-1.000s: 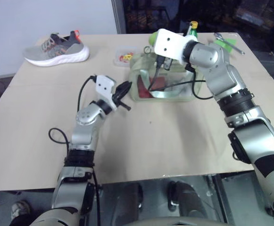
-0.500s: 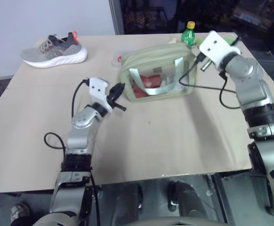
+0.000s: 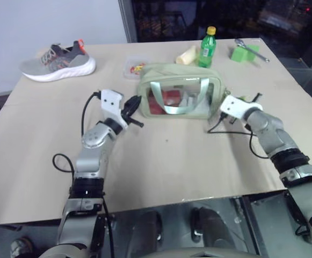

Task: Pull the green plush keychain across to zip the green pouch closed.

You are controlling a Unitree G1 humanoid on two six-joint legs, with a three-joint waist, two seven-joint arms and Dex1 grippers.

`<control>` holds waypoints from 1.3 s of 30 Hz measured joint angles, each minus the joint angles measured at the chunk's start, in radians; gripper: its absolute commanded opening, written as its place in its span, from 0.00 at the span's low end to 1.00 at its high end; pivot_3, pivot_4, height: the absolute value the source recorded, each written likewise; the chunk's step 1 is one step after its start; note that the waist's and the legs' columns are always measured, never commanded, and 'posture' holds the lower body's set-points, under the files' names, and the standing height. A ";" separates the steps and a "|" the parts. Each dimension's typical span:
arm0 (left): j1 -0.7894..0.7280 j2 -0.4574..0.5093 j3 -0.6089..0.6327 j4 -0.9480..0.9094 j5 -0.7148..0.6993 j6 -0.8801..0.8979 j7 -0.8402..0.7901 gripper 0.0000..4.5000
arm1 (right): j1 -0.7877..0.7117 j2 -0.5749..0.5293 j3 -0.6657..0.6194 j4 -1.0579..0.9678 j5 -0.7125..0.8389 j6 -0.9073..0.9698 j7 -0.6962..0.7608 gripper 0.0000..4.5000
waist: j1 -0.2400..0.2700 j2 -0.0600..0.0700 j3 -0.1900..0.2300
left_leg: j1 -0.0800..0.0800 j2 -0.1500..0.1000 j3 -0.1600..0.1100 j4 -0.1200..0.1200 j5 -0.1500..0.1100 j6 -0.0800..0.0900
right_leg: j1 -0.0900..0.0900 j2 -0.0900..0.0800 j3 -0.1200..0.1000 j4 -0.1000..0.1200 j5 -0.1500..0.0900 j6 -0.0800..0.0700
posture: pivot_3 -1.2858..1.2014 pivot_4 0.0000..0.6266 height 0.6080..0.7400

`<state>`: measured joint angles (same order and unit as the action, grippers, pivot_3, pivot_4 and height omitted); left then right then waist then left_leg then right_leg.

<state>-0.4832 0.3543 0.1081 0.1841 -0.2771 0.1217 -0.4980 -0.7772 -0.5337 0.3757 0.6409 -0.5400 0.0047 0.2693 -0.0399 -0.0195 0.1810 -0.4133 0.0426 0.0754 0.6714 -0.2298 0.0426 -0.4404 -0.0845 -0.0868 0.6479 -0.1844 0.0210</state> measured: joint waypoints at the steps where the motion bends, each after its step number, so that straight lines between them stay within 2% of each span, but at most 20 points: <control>1: 0.000 0.000 0.001 -0.003 -0.008 0.005 0.000 0.00 | -0.010 0.000 0.013 0.017 -0.016 -0.017 -0.006 0.01 | -0.001 0.000 0.000 | 0.000 0.000 0.000 0.000 0.000 0.000 | 0.000 0.000 0.000 0.000 0.000 0.000 | 0.52 0.24 1.00; 10: 0.016 0.000 0.007 -0.035 -0.062 0.048 -0.009 0.00 | -0.060 -0.001 0.042 0.115 -0.063 -0.076 -0.018 0.01 | 0.000 -0.002 -0.001 | 0.000 0.000 0.000 0.000 0.000 0.000 | 0.000 0.000 0.000 0.000 0.000 0.000 | 0.52 0.24 1.00; 15: 0.028 0.000 0.012 -0.044 -0.081 0.046 -0.030 0.00 | -0.059 0.004 0.008 0.105 -0.029 -0.079 -0.007 0.01 | 0.000 -0.002 -0.001 | 0.000 0.000 0.000 0.000 0.000 0.000 | 0.000 0.000 0.000 -0.001 0.000 0.000 | 0.52 0.24 1.00; 16: 0.034 0.001 0.015 -0.048 -0.082 0.044 -0.038 0.07 | -0.051 0.011 -0.021 0.085 0.008 -0.070 0.015 0.17 | 0.000 -0.002 -0.001 | -0.001 0.000 0.000 -0.001 0.000 0.000 | 0.000 0.000 0.000 -0.001 0.000 0.000 | 0.52 0.24 1.00; 17: 0.037 0.002 0.020 -0.051 -0.083 0.043 -0.041 0.15 | -0.042 0.017 -0.046 0.060 0.045 -0.060 0.039 0.22 | 0.000 -0.002 -0.001 | -0.001 0.000 0.000 -0.001 0.000 0.000 | 0.000 0.000 0.000 -0.001 0.000 0.000 | 0.52 0.24 1.00; 19: 0.049 0.005 0.035 -0.055 -0.088 0.047 -0.044 0.34 | -0.015 0.031 -0.092 -0.004 0.121 -0.027 0.102 0.46 | 0.001 -0.002 -0.001 | -0.002 0.000 0.000 -0.002 0.000 0.000 | -0.001 0.000 0.000 -0.002 0.000 0.000 | 0.52 0.24 1.00; 20: 0.051 0.006 0.037 -0.055 -0.089 0.048 -0.045 0.39 | -0.010 0.034 -0.097 -0.014 0.131 -0.022 0.111 0.51 | 0.001 -0.002 -0.001 | -0.002 0.000 0.000 -0.002 0.000 0.000 | -0.001 0.000 0.000 -0.003 0.000 0.000 | 0.52 0.24 1.00; 24: 0.080 0.027 0.050 -0.094 -0.106 0.077 -0.054 0.81 | 0.088 0.046 -0.204 -0.257 0.322 0.135 0.271 0.93 | 0.010 -0.002 -0.001 | -0.004 0.001 -0.001 -0.003 0.000 0.000 | -0.002 0.000 -0.001 -0.005 0.000 0.000 | 0.52 0.24 1.00; 25: 0.093 0.037 0.053 -0.120 -0.114 0.090 -0.059 0.92 | 0.121 0.039 -0.234 -0.342 0.375 0.184 0.316 1.00 | 0.013 -0.002 -0.001 | -0.004 0.002 -0.001 -0.003 0.000 0.000 | -0.002 0.000 -0.001 -0.005 0.000 0.000 | 0.52 0.24 1.00; 26: 0.107 0.045 0.059 -0.142 -0.122 0.100 -0.066 0.97 | 0.147 0.027 -0.253 -0.409 0.418 0.221 0.350 1.00 | 0.016 -0.002 0.000 | -0.004 0.003 -0.001 -0.003 0.000 0.000 | -0.002 0.000 -0.001 -0.006 0.000 0.000 | 0.52 0.24 1.00; 32: 0.269 0.132 0.096 -0.338 -0.201 0.199 -0.123 0.97 | 0.373 -0.079 -0.440 -0.807 0.687 0.467 0.506 1.00 | 0.034 -0.001 0.000 | -0.006 0.004 -0.002 -0.003 -0.001 0.000 | -0.003 -0.001 -0.003 -0.007 0.000 -0.001 | 0.52 0.24 1.00; 34: 0.335 0.150 0.125 -0.411 -0.238 0.230 -0.131 0.97 | 0.494 -0.132 -0.505 -0.938 0.770 0.525 0.554 1.00 | 0.040 -0.001 0.000 | -0.006 0.004 -0.003 -0.003 -0.001 0.000 | -0.003 -0.001 -0.003 -0.007 -0.003 -0.004 | 0.52 0.24 1.00; 39: 0.464 0.223 0.232 -0.510 -0.299 0.271 -0.157 0.97 | 0.707 -0.213 -0.641 -1.099 0.876 0.599 0.599 1.00 | 0.045 -0.001 0.000 | -0.005 0.005 -0.002 -0.003 -0.003 -0.004 | -0.003 -0.001 -0.003 -0.007 -0.003 -0.004 | 0.52 0.24 1.00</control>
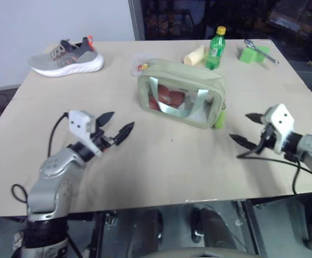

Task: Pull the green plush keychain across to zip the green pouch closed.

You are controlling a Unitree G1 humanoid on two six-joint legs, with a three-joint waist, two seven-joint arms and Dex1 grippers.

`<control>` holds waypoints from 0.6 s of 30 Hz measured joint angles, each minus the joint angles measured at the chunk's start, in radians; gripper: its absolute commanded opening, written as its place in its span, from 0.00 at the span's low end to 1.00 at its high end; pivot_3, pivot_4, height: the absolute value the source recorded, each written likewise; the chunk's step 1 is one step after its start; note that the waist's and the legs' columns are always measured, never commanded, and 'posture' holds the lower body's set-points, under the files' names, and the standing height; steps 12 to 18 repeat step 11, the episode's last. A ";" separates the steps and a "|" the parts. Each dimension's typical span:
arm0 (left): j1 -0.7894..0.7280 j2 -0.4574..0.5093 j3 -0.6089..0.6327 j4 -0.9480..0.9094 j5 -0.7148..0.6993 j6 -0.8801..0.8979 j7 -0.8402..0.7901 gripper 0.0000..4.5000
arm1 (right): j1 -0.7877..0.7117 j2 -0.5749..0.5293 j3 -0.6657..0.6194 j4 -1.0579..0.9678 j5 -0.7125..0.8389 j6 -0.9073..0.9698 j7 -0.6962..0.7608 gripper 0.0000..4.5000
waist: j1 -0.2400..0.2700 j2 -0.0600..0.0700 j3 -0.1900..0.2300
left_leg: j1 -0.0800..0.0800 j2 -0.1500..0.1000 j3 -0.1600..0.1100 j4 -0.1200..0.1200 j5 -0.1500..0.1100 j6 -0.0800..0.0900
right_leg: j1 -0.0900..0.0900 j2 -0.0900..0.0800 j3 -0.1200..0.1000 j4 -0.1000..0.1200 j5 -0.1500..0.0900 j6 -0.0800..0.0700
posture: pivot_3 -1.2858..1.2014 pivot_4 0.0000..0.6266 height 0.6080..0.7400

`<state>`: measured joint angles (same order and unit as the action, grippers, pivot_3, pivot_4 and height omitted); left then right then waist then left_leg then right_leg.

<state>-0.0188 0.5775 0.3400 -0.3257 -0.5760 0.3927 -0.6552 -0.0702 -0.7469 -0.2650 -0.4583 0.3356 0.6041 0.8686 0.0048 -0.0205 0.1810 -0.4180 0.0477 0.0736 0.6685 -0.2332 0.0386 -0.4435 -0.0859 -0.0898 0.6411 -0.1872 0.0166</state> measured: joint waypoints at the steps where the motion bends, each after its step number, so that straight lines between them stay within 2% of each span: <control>1: 0.033 0.015 0.018 -0.015 -0.010 0.006 -0.011 0.97 | 0.038 -0.010 -0.025 -0.020 0.013 0.007 0.004 1.00 | 0.000 0.000 0.000 | 0.000 0.000 0.000 0.000 0.000 0.000 | 0.000 0.000 0.000 0.000 0.000 0.000 | 0.52 0.24 1.00; 6: 0.142 0.058 0.094 -0.040 -0.058 0.033 -0.063 0.97 | 0.158 -0.033 -0.100 -0.088 0.042 0.008 0.009 1.00 | 0.007 0.000 0.000 | 0.000 0.000 0.000 0.000 0.000 -0.001 | -0.001 0.000 0.000 0.000 0.000 0.000 | 0.52 0.24 1.00; 11: 0.182 0.088 0.161 -0.077 -0.109 0.060 -0.081 0.97 | 0.183 -0.036 -0.147 -0.114 0.073 0.009 0.001 1.00 | 0.009 0.000 0.000 | -0.001 0.000 0.000 0.000 -0.001 -0.001 | -0.003 -0.001 0.000 -0.001 0.000 0.000 | 0.52 0.24 1.00; 18: 0.182 0.088 0.161 -0.077 -0.109 0.060 -0.081 0.97 | 0.183 -0.036 -0.147 -0.114 0.073 0.009 0.001 1.00 | 0.009 0.000 0.000 | -0.001 0.000 0.000 0.000 -0.001 -0.001 | -0.003 -0.001 0.000 -0.001 0.000 0.000 | 0.52 0.24 1.00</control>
